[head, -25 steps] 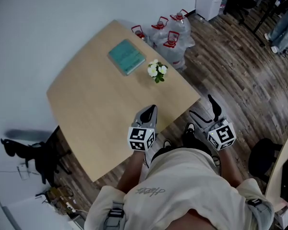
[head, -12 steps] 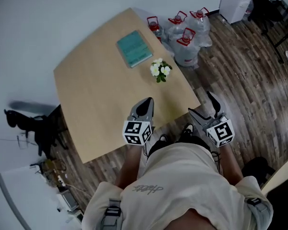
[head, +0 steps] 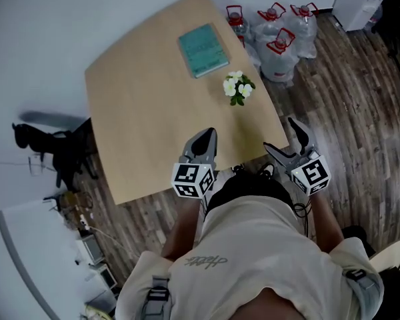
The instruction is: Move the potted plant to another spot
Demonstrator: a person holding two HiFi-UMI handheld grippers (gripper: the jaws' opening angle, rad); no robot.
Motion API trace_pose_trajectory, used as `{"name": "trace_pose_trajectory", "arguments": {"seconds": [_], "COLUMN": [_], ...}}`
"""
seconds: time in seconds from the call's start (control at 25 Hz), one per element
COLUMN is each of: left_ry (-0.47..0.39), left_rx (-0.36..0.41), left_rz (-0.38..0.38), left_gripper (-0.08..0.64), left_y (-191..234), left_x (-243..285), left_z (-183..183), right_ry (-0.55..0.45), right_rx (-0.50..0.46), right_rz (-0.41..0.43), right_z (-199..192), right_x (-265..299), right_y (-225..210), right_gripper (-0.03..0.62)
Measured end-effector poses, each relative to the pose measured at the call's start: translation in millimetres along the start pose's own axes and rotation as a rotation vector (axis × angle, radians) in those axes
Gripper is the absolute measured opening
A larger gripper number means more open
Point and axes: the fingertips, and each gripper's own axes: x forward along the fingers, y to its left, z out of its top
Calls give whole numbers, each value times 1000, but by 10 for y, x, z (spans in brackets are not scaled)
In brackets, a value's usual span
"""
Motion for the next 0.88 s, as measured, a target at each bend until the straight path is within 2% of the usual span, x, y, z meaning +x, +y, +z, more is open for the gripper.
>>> {"name": "trace_pose_trajectory", "arguments": {"seconds": [0.12,0.36,0.56,0.72,0.88], "left_ry": [-27,-63,-94,-115,-112], "left_rx": [-10,6,32,21,-2], "left_rz": [13,-15,-50,-59,-33], "left_gripper": [15,15,15,15,15], "left_y": [150,401,576,743,926], "left_x": [-33,-16,2,-37,-142], "left_z": [1,103,176,184,54], "right_ry": [19,19,-2,33,108], "right_rx": [-46,-50,2,-11,-33], "right_rz": [-3,-33,-82,-112,-109], "right_z": [21,206,336,269,27], "right_x": [169,399,542,655,806], "right_y": [19,26,-44,-106,-123], "right_gripper": [417,417,417,417,417]}}
